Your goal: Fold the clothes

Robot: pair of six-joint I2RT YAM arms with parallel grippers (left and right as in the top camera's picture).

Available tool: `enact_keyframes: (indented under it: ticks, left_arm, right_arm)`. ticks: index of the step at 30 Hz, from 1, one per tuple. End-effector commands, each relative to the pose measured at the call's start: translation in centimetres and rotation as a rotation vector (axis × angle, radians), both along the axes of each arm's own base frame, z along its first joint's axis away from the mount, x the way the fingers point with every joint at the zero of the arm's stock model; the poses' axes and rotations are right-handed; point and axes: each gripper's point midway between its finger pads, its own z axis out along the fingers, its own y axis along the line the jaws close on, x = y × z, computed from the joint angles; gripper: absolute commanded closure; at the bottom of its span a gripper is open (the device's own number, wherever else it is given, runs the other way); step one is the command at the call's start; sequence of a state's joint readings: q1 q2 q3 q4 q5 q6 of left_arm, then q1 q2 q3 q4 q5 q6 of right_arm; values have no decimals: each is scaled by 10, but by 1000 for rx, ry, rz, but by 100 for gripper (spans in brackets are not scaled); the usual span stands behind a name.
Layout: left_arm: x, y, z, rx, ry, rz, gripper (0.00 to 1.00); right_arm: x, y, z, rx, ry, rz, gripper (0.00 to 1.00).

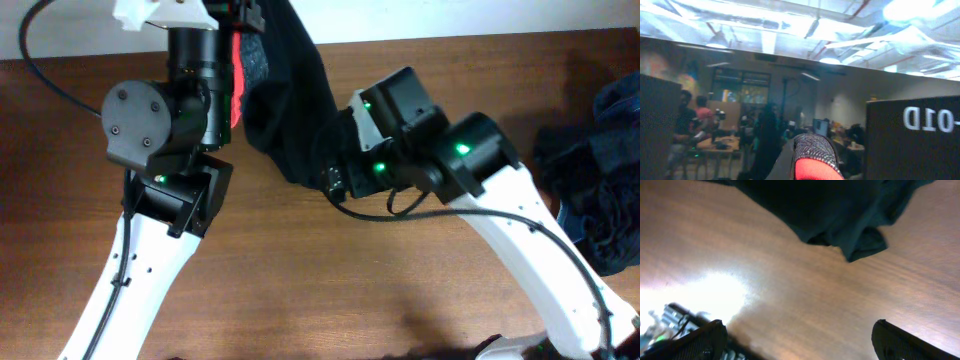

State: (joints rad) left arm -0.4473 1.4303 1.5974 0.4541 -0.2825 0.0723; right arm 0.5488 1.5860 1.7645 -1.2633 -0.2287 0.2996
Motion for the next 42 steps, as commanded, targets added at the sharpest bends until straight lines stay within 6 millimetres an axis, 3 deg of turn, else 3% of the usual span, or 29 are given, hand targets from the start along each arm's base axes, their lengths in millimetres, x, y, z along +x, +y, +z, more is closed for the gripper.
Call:
enact_keyframes:
  ticks: [1,5,7,10,13,17,20,24,29,37,42]
  left_arm:
    - [-15,23,24,-37,-54,56,99]
    - [-12,29,23,-35,-50,73,99]
    - [-12,29,22,-36,-47,75,99]
    - [-12,29,22,-36,-47,75,99]
    - [-12,29,22,-38,-47,77,100]
    - [-13,30,23,-38,-47,76,100]
    - [-13,28,22,-37,-43,72,99]
    - [-14,15,17,-10,-13,33,99]
    - [-20,-5,18,55,-22,-60,100]
    - [-36,-8,33,45,-92,-115,99]
    - [-50,-3,43,35,-121,-124,99]
  right_arm:
    - [-15,25,-4,77,61,140,3]
    - [-33,56,-3,123,60,274,7]
    - [-36,69,0,134,30,304,16]
    - [-29,74,-2,89,-4,203,25]
    - [-18,66,-8,15,-28,51,49]
    - [-21,80,-9,37,-34,50,73]
    - [-18,83,-23,-18,-65,41,96]
    - [-6,82,-48,-65,-81,4,96]
    - [3,91,-64,-33,-106,4,96]
    - [19,110,-100,42,-199,34,96]
    - [36,117,-109,83,-323,34,96]
